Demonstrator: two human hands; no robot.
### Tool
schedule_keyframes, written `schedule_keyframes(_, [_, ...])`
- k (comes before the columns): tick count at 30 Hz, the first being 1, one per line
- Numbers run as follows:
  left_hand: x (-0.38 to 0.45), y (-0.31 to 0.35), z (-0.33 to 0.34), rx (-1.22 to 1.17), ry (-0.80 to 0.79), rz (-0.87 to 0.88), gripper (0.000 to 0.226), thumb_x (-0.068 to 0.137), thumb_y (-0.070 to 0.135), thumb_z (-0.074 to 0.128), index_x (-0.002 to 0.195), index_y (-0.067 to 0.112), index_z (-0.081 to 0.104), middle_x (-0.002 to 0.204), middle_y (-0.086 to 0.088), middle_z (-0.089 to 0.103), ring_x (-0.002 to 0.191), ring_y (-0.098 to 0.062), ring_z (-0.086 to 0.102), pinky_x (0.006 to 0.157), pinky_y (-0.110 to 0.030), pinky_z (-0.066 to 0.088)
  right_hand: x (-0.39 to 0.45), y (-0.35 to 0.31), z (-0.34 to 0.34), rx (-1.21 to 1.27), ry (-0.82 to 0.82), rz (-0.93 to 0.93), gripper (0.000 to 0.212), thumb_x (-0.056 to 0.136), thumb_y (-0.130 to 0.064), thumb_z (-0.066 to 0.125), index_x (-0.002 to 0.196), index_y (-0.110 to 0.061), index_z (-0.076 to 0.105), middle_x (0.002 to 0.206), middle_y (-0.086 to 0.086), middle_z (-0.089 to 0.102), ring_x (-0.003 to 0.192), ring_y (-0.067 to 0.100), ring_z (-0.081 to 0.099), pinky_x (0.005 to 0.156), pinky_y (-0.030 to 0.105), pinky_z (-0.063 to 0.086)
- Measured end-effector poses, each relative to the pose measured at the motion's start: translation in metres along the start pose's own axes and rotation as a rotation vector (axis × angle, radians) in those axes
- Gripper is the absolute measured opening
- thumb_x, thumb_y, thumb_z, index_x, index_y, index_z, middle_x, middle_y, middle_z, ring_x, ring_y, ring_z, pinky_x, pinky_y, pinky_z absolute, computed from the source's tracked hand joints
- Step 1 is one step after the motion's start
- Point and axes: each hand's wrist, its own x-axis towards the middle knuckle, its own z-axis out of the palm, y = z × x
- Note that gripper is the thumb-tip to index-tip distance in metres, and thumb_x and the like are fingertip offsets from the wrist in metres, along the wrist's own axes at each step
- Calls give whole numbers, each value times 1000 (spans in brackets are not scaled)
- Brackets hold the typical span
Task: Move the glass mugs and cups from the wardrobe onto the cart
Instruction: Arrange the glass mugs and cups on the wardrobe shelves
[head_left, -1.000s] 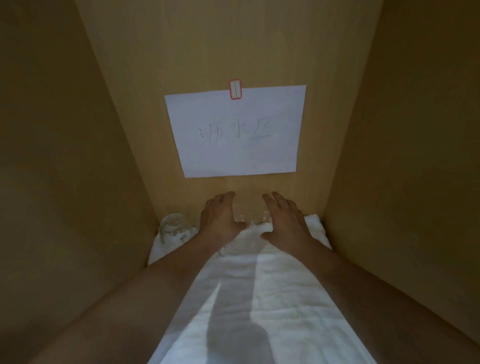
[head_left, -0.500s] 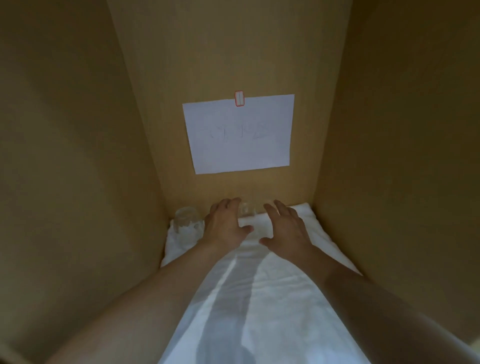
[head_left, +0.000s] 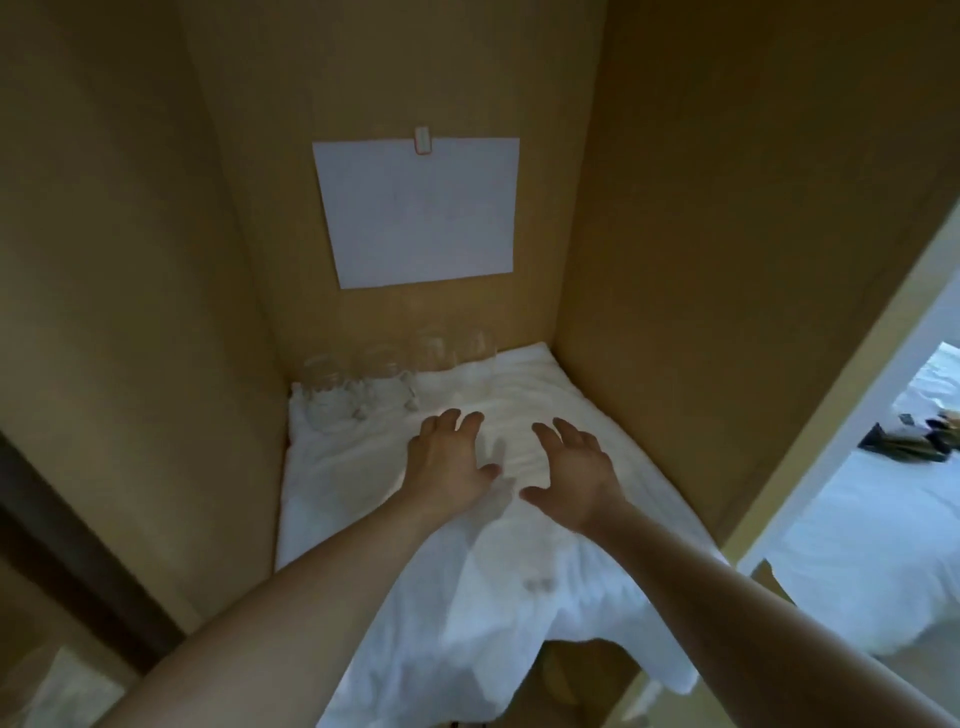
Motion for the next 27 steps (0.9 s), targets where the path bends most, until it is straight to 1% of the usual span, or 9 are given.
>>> schedule_keyframes(8, [-40, 22, -31, 12, 55, -46, 76, 89, 56, 63, 154, 27, 35, 160, -8, 32, 145, -33, 26, 114, -46, 33, -34, -1, -21, 57, 55, -52, 88, 87, -55, 68, 158, -28, 23, 165, 4, 24, 145, 30, 30, 112, 43, 36])
schedule_keyframes(13, [-77, 48, -32, 14, 63, -130, 78, 89, 57, 63, 154, 27, 34, 160, -7, 32, 145, -32, 27, 113, -46, 33, -71, 12, -30, 95, 5, -91, 87, 88, -54, 66, 158, -27, 22, 164, 5, 26, 145, 31, 30, 113, 44, 36])
schedule_keyframes(18, [-126, 72, -27, 57, 73, -150, 76, 90, 57, 62, 154, 27, 34, 160, -8, 30, 146, -32, 25, 113, -46, 32, -108, 23, -36, 155, 5, -153, 86, 89, -53, 66, 158, -25, 24, 161, 5, 30, 143, 32, 32, 113, 46, 37])
schedule_keyframes(22, [-171, 79, -32, 35, 78, -221, 76, 91, 56, 62, 154, 25, 34, 160, -8, 31, 145, -31, 25, 113, -44, 31, -139, 21, -28, 184, -42, -198, 87, 88, -53, 68, 158, -25, 25, 161, 4, 31, 143, 32, 32, 112, 46, 39])
schedule_keyframes(27, [-236, 75, -39, 89, 56, -268, 75, 93, 54, 62, 155, 25, 32, 160, -9, 28, 146, -32, 24, 115, -44, 31, -169, -5, -13, 225, -95, -262, 87, 88, -55, 67, 158, -24, 26, 159, 5, 34, 140, 33, 36, 111, 45, 39])
